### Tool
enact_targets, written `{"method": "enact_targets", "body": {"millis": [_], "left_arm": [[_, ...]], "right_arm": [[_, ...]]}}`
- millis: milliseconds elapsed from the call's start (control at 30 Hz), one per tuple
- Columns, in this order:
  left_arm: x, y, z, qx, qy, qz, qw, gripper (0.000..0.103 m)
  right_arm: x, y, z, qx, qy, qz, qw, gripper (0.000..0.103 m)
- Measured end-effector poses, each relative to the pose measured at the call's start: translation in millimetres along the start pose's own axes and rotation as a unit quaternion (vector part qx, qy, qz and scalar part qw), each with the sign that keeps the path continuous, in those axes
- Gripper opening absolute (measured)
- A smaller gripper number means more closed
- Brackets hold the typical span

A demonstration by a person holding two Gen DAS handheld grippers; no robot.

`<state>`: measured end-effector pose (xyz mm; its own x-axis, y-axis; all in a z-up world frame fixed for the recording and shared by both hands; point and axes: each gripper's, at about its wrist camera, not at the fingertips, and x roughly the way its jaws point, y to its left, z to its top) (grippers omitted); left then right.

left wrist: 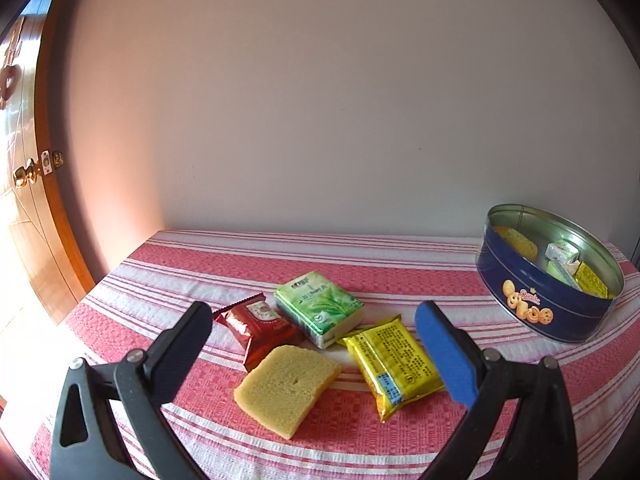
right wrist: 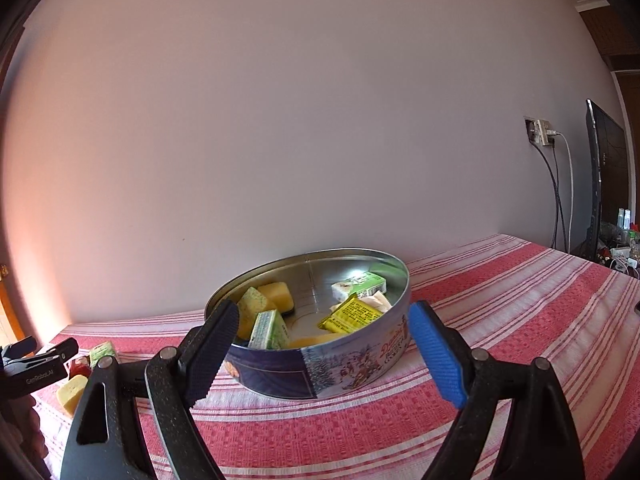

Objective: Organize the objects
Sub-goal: 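Move both grippers back toward the remaining items, then grasp the yellow sponge with the left gripper while the right gripper grasps the yellow packet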

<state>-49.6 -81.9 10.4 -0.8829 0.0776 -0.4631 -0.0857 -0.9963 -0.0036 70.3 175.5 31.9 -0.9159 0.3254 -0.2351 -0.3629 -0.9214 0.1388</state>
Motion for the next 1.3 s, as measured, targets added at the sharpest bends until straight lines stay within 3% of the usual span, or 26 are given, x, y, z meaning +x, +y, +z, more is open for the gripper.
{"method": "enact_targets", "body": {"millis": [400, 600, 800, 933, 1067, 1167, 1300], "left_arm": [[9.7, 58.6, 0.2, -0.042, 0.051, 0.051, 0.9965, 0.103], [17.6, 79.2, 1.3, -0.051, 0.075, 0.048, 0.9947, 0.103], [26.7, 87.6, 0.9, -0.04, 0.091, 0.059, 0.9933, 0.103], [26.8, 80.3, 0.9, -0.01, 0.093, 0.045, 0.9946, 0.103], [28.1, 72.1, 1.0, 0.019, 0.098, 0.038, 0.9943, 0.103], [29.1, 71.0, 1.5, 0.014, 0.105, 0.014, 0.9943, 0.103], [31.7, 66.3, -0.5, 0.016, 0.112, 0.006, 0.9935, 0.103]], "right_arm": [[13.5, 86.8, -19.0, -0.067, 0.057, 0.091, 0.992, 0.088], [41.6, 138.7, -31.9, -0.096, 0.135, 0.134, 0.977, 0.088], [75.7, 183.2, -49.1, -0.111, 0.224, 0.17, 0.953, 0.088], [98.7, 213.1, -60.2, -0.136, 0.263, 0.17, 0.94, 0.078], [119.9, 232.1, -78.7, -0.171, 0.327, 0.157, 0.916, 0.061], [117.3, 230.1, -77.2, -0.167, 0.321, 0.167, 0.917, 0.054], [118.8, 219.7, -75.9, -0.155, 0.325, 0.173, 0.917, 0.052]]}}
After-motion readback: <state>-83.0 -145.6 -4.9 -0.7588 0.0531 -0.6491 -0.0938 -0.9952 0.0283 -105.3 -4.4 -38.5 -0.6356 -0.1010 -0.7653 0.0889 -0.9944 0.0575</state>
